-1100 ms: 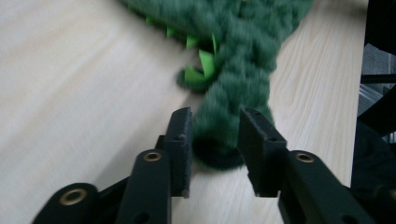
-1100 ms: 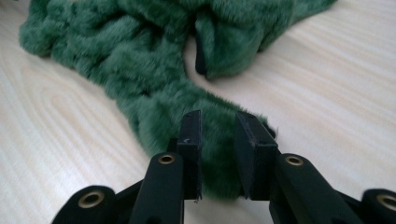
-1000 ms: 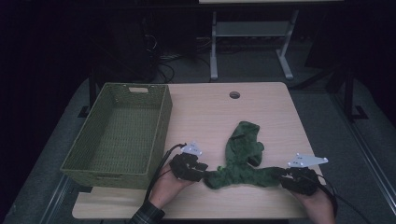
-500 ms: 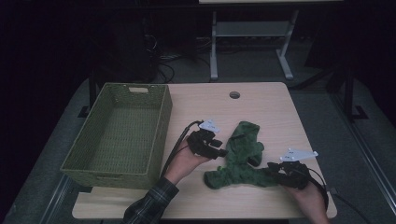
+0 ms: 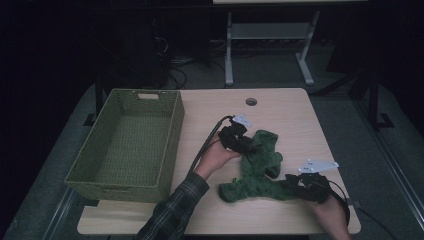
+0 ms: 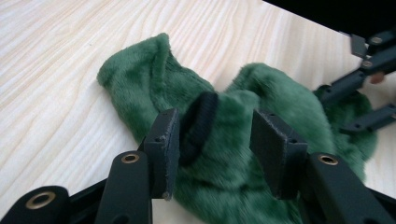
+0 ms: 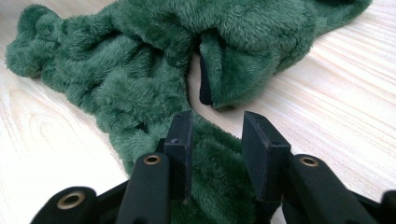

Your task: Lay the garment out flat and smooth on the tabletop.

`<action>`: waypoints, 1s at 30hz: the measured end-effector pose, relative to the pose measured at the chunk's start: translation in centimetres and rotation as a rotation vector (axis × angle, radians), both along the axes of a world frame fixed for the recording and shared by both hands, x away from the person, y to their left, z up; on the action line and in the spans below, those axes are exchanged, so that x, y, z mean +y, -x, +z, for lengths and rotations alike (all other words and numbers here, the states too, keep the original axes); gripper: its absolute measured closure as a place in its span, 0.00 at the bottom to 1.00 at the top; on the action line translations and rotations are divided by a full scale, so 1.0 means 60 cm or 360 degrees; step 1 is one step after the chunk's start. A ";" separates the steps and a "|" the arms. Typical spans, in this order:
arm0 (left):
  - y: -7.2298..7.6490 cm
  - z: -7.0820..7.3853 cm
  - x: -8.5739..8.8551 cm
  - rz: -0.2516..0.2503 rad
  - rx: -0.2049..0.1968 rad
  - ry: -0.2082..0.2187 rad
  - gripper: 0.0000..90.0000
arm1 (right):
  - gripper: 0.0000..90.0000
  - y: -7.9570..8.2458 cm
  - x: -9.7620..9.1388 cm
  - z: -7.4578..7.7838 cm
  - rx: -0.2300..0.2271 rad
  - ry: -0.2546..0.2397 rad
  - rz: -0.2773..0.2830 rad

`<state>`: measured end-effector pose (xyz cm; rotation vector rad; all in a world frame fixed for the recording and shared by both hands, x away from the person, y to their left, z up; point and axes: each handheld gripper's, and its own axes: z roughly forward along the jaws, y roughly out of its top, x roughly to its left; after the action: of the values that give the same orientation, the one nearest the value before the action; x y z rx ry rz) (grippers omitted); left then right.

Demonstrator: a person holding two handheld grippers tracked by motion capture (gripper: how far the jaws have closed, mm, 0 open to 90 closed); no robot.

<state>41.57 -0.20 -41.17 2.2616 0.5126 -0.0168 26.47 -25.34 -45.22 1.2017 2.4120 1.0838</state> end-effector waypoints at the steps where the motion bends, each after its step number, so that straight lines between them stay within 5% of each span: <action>1: -0.005 -0.006 -0.008 0.0013 0.0021 0.0020 0.58 | 0.71 0.000 -0.001 0.000 -0.0005 -0.0004 0.0001; 6: -0.011 -0.021 -0.018 -0.0041 0.0077 0.0001 0.62 | 0.71 -0.001 -0.004 0.000 -0.0009 -0.0003 -0.0003; 12: -0.007 -0.028 -0.022 -0.0084 0.0080 -0.0057 0.87 | 0.71 -0.001 -0.003 -0.001 -0.0012 0.0001 0.0001; 16: -0.002 -0.022 -0.017 -0.0090 0.0083 -0.0047 0.92 | 0.70 -0.002 0.000 -0.003 -0.0005 -0.0007 0.0002; 24: 0.012 0.011 0.029 0.0030 0.0004 0.0072 0.93 | 0.69 -0.005 0.011 -0.004 0.0012 -0.0023 -0.0011; 30: 0.018 0.013 0.059 0.0107 0.0004 0.0111 0.93 | 0.69 -0.015 0.025 -0.005 0.0007 0.0004 -0.0024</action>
<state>40.51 3.34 -40.41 2.1753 0.5806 -0.0036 27.39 -23.82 -45.54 1.2203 2.4030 1.0748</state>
